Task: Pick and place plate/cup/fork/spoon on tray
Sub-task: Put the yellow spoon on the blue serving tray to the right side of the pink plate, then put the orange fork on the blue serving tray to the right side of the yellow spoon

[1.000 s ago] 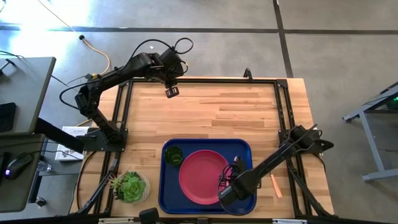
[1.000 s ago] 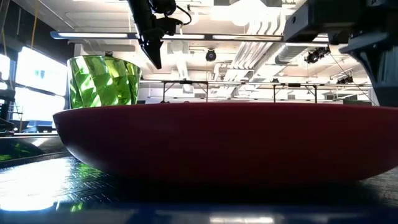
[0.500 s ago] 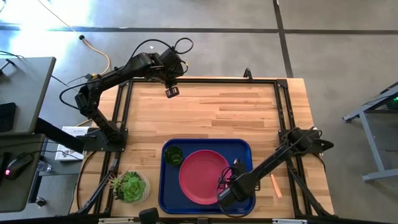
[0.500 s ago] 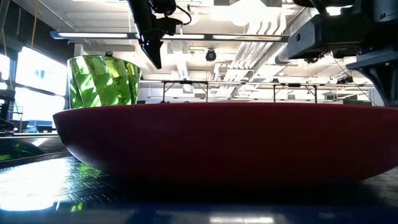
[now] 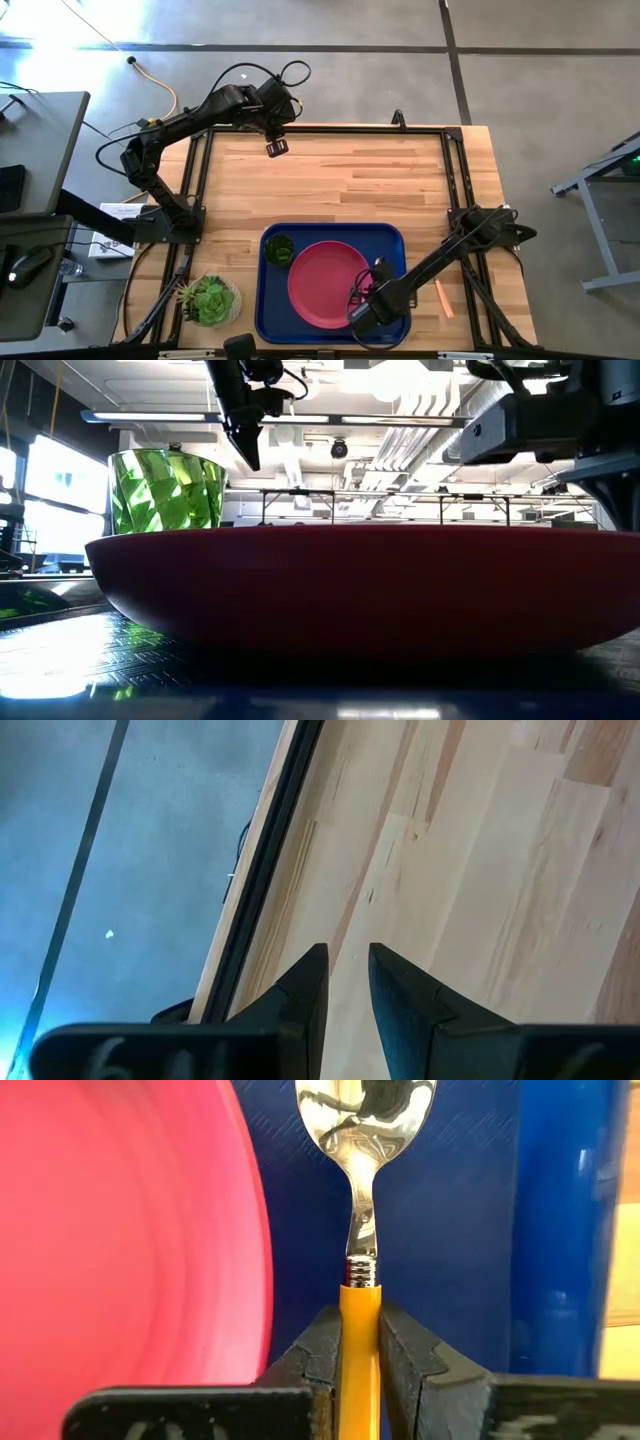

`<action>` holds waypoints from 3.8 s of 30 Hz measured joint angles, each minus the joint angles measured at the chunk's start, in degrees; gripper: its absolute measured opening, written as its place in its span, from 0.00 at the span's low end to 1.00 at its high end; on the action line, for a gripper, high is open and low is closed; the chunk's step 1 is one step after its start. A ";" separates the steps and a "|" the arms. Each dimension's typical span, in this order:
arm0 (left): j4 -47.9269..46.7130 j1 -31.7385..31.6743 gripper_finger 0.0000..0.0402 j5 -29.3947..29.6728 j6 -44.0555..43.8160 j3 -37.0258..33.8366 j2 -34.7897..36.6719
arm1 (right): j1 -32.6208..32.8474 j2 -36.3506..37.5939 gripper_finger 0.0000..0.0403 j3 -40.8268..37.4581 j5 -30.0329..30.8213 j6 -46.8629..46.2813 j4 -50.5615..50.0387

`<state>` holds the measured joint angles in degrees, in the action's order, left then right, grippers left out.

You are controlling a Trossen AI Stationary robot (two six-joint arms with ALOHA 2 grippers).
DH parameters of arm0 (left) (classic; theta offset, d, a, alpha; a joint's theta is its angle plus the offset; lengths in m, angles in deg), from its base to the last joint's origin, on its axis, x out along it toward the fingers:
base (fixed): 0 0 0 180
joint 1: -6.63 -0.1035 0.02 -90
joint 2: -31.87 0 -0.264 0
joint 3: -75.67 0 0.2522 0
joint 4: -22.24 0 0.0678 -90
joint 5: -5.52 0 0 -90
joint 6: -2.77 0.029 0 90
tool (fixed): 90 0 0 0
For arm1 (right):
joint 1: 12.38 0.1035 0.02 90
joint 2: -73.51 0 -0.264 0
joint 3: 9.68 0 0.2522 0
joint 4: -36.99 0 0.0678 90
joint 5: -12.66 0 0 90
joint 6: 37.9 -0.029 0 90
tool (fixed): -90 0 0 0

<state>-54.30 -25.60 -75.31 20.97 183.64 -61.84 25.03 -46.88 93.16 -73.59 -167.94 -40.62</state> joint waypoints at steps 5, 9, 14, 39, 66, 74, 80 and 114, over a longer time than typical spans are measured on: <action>0.04 0.01 0.16 -0.02 0.02 0.00 0.00 | 0.00 -0.06 0.06 0.00 0.02 0.24 0.60; 0.04 0.00 0.16 0.00 0.02 0.00 0.00 | -0.01 -0.21 0.07 0.00 -0.89 1.18 0.65; 0.04 0.02 0.16 -0.02 0.02 0.00 0.00 | -0.28 -0.28 0.11 0.00 -0.99 1.46 1.28; 0.06 0.00 0.16 0.00 1.51 0.00 0.00 | -1.16 -0.28 0.13 0.00 -1.22 2.91 2.30; 0.06 0.02 0.16 0.00 1.53 0.00 0.00 | -1.53 -0.28 0.15 0.00 -2.76 2.84 3.10; 0.06 0.01 0.16 -0.01 1.53 0.00 0.00 | -1.53 -0.28 0.19 0.00 -3.48 2.99 3.44; 0.06 0.01 0.16 0.00 1.51 0.00 0.01 | -1.53 -0.28 0.21 0.00 -3.26 2.84 3.26; 0.11 0.01 0.16 -0.02 1.51 0.00 0.00 | -1.38 -0.27 0.22 9.75 1.53 3.10 -14.56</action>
<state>-54.19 -25.58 -75.34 22.47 183.64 -61.84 23.66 -47.15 102.91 -72.06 -164.84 -55.18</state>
